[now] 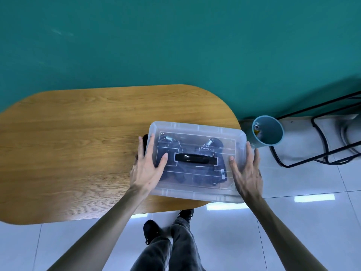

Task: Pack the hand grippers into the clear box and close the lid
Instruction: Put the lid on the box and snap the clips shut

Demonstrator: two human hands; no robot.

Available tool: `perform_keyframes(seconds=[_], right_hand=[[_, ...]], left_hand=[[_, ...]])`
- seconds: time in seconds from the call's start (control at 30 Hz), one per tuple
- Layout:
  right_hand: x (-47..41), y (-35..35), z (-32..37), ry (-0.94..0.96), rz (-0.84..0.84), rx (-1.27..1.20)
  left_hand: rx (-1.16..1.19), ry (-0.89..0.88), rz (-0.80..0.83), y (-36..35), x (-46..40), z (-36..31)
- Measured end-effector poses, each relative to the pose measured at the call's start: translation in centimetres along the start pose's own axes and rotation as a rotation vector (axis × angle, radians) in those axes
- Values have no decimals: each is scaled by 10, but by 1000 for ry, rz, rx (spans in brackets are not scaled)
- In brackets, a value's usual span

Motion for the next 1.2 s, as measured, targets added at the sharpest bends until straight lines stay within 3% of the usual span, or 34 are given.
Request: perform_keyframes(seconds=[0.13, 0.27, 0.43, 0.53, 0.6, 1.2], right_hand=[[1, 3, 3, 9, -131, 245], [7, 0, 16, 86, -192, 359], [17, -4, 29, 68, -190, 420], [23, -9, 36, 42, -174, 487], [23, -12, 38, 23, -160, 490], [25, -9, 46, 24, -198, 407]], left_hand=[[106, -64, 62, 4, -7, 8], [65, -104, 58, 8, -9, 11], [-273, -155, -115, 15, 3, -6], [-436, -121, -36, 0, 9, -25], [-516, -82, -30, -5, 10, -30], [-522, 25, 57, 2, 16, -41]])
Point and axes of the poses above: each hand's wrist, its own x-axis away from the middle knuckle, its own y-axis out of the back of the hand, z = x × y, the point moved 6 cm from there along -x, towards the middle knuckle, and after that the axes turned 3 degrees about z, right-handed, at the moved point
